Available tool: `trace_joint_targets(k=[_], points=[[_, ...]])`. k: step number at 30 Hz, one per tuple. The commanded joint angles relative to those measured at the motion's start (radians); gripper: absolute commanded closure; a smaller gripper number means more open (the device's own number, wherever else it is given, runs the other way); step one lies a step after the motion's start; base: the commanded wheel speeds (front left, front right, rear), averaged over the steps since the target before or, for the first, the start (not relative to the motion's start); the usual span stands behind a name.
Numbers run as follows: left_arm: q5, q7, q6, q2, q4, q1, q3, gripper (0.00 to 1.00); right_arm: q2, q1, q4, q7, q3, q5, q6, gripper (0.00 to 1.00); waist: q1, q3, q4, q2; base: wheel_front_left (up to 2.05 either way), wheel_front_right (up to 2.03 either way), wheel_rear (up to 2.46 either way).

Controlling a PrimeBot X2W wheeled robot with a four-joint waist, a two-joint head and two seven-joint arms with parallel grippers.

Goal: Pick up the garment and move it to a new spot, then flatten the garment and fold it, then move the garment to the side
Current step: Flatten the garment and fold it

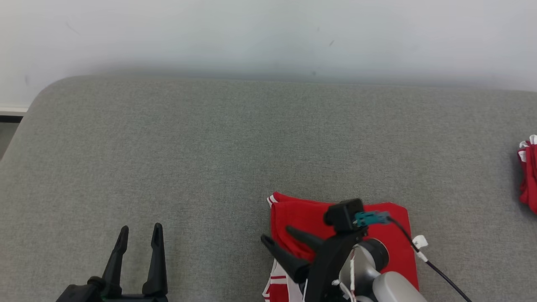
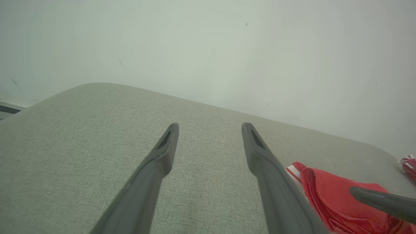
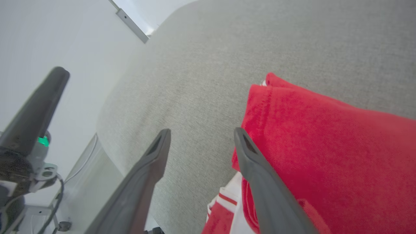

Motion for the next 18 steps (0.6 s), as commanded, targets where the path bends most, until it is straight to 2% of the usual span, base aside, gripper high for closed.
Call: trace_joint_targets(k=[1,4,13,18], points=[[-0.009,-0.005,-0.001,0.005,0.000,-0.001,0.004,0.00,-0.002,-0.009,-0.027,-0.027,-0.016,0.033,-0.003,0.00,0.0001,-0.004,-0.009,0.0000,0.00,0.00,0.00],[-0.009,-0.008,0.002,0.006,-0.003,0.002,0.007,0.00,-0.003,-0.016,-0.052,-0.044,-0.051,0.016,-0.003,0.00,0.0001,-0.007,-0.018,0.0000,0.00,0.00,0.00],[0.000,-0.013,0.000,0.006,0.001,0.003,-0.006,0.00,-0.015,0.079,-0.094,-0.013,-0.286,-0.306,-0.003,0.00,0.0001,-0.017,-0.045,0.0000,0.00,0.00,0.00],[0.003,-0.014,-0.005,0.004,0.013,0.001,-0.024,0.00,-0.007,0.173,-0.106,-0.032,-0.411,-0.371,-0.003,0.00,0.0001,-0.031,-0.050,0.0000,0.00,0.00,0.00]])
